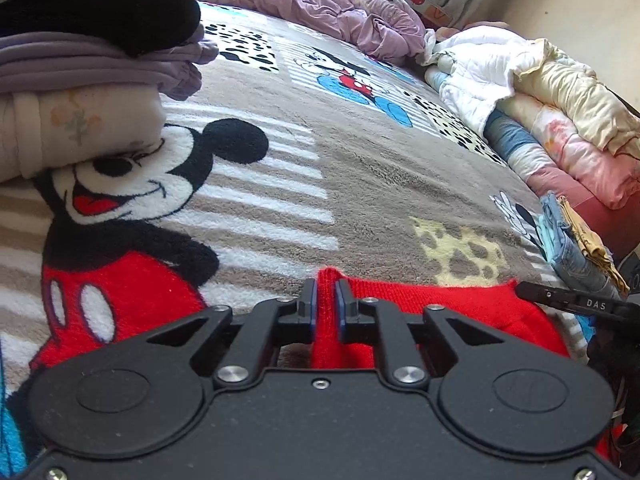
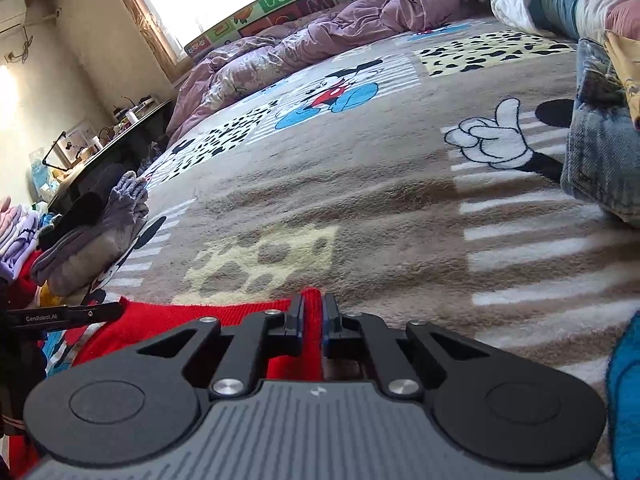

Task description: Fold clothes

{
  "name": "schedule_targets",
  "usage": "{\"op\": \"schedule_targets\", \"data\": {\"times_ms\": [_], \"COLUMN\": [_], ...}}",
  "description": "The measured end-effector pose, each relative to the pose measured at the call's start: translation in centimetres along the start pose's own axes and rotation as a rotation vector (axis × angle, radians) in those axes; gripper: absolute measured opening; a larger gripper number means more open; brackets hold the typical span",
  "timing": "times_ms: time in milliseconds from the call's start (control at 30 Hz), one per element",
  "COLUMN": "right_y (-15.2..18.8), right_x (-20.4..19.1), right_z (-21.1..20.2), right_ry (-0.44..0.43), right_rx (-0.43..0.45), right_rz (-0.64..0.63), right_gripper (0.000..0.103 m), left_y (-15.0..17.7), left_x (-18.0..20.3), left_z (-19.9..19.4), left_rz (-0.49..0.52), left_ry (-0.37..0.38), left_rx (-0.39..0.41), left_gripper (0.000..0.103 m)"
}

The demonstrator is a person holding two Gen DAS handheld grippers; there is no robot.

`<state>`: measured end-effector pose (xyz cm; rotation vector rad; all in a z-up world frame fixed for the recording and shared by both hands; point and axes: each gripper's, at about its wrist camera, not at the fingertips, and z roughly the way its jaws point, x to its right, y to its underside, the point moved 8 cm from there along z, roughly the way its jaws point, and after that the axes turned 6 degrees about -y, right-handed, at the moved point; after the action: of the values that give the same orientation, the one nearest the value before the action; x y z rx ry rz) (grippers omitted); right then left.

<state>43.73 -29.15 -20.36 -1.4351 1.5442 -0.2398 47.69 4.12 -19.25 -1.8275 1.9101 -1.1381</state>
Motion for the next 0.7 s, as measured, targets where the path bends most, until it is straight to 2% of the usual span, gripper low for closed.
{"op": "schedule_targets", "data": {"times_ms": [33, 67, 100, 200, 300, 400, 433, 467, 533, 600, 633, 700], "right_y": [-0.2, -0.4, -0.6, -1.4, -2.4, -2.7, -2.8, -2.6, -1.7, 0.0, 0.8, 0.9], "right_x": [0.2, 0.3, 0.5, 1.2, 1.2, -0.6, -1.2, -2.0, -3.0, -3.0, -2.9, -3.1], "right_z": [-0.3, -0.6, -0.8, -2.0, -3.7, -3.8, -3.9, -3.6, -2.3, -0.6, 0.2, -0.2], "right_ry": [0.012, 0.025, 0.037, 0.067, 0.042, -0.105, -0.155, -0.209, -0.212, -0.135, -0.095, -0.084], "right_rx": [0.010, 0.020, 0.030, 0.070, 0.108, 0.094, 0.088, 0.071, 0.010, -0.078, -0.123, -0.119], "right_rz": [0.004, 0.007, 0.011, 0.032, 0.032, 0.057, 0.065, 0.073, 0.037, -0.021, -0.051, -0.067], "right_gripper": [0.012, 0.018, 0.018, 0.025, 0.025, 0.025, 0.025, 0.025, 0.025, 0.024, 0.021, 0.021], "left_y": [-0.1, -0.3, -0.4, -1.2, -1.8, -2.0, -1.7, -1.5, -0.5, 0.7, 0.8, 0.5], "left_x": [-0.2, -0.3, -0.5, -1.4, -1.1, 0.6, 1.1, 1.7, 2.1, 2.2, 2.4, 2.6], "left_z": [-0.2, -0.3, -0.6, -1.6, -2.9, -3.6, -3.3, -3.1, -1.8, -0.1, 0.0, -0.2], "left_rz": [-0.012, -0.026, -0.037, -0.069, -0.079, -0.064, -0.053, -0.041, -0.011, 0.029, 0.039, 0.045], "left_ry": [0.000, 0.000, 0.001, -0.019, 0.035, 0.132, 0.143, 0.152, 0.128, 0.079, 0.073, 0.076], "left_rx": [0.007, 0.015, 0.022, 0.062, 0.089, 0.083, 0.071, 0.058, 0.016, -0.041, -0.041, -0.035], "left_gripper": [0.018, 0.020, 0.024, 0.025, 0.026, 0.026, 0.026, 0.026, 0.026, 0.025, 0.025, 0.026]}}
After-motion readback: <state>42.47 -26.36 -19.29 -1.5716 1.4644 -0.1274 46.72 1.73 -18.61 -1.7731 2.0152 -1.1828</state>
